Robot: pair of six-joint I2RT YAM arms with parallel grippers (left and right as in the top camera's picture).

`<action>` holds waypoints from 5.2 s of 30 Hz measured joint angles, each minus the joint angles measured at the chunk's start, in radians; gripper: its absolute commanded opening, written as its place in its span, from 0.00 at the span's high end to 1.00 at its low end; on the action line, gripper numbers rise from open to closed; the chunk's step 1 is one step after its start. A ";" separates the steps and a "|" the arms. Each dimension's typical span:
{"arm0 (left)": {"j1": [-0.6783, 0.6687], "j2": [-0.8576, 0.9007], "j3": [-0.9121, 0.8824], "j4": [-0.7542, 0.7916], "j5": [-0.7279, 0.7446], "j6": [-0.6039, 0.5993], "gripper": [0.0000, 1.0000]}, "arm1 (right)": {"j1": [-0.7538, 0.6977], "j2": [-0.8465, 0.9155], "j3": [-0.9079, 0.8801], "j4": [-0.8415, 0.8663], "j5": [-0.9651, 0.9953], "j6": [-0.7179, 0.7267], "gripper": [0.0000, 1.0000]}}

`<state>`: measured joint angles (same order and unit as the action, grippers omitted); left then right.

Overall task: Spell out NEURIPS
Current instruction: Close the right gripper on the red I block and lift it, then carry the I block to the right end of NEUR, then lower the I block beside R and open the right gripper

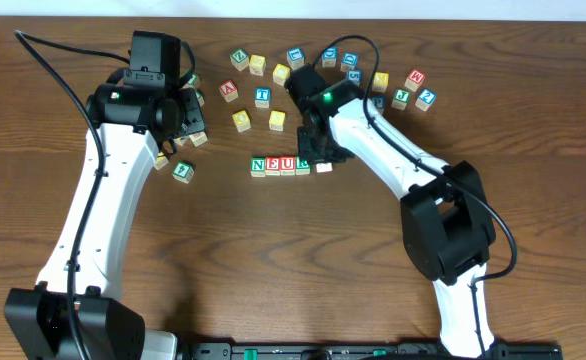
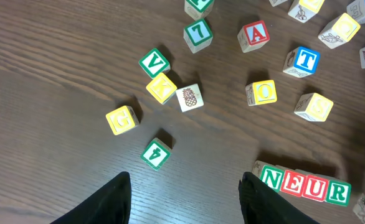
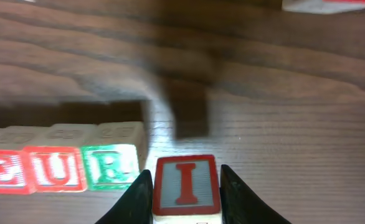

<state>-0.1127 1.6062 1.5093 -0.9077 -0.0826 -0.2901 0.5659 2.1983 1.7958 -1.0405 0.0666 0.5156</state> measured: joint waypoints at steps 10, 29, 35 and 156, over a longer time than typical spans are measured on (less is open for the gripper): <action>0.000 0.000 0.000 0.000 0.000 0.003 0.45 | -0.001 0.002 -0.020 0.068 0.001 0.000 0.70; 0.000 0.000 0.000 0.000 0.000 0.003 0.45 | -0.045 0.002 -0.016 0.091 0.001 -0.030 0.78; 0.000 0.000 0.000 0.000 0.000 0.003 0.45 | -0.089 0.002 -0.016 0.095 0.001 -0.040 0.90; 0.000 0.000 0.000 0.014 -0.002 0.003 0.45 | 0.048 -0.019 -0.187 0.149 -0.071 -0.072 0.99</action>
<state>-0.1127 1.6062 1.5093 -0.8936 -0.0849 -0.2874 0.6140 2.1788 1.6089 -0.8917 -0.0040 0.4438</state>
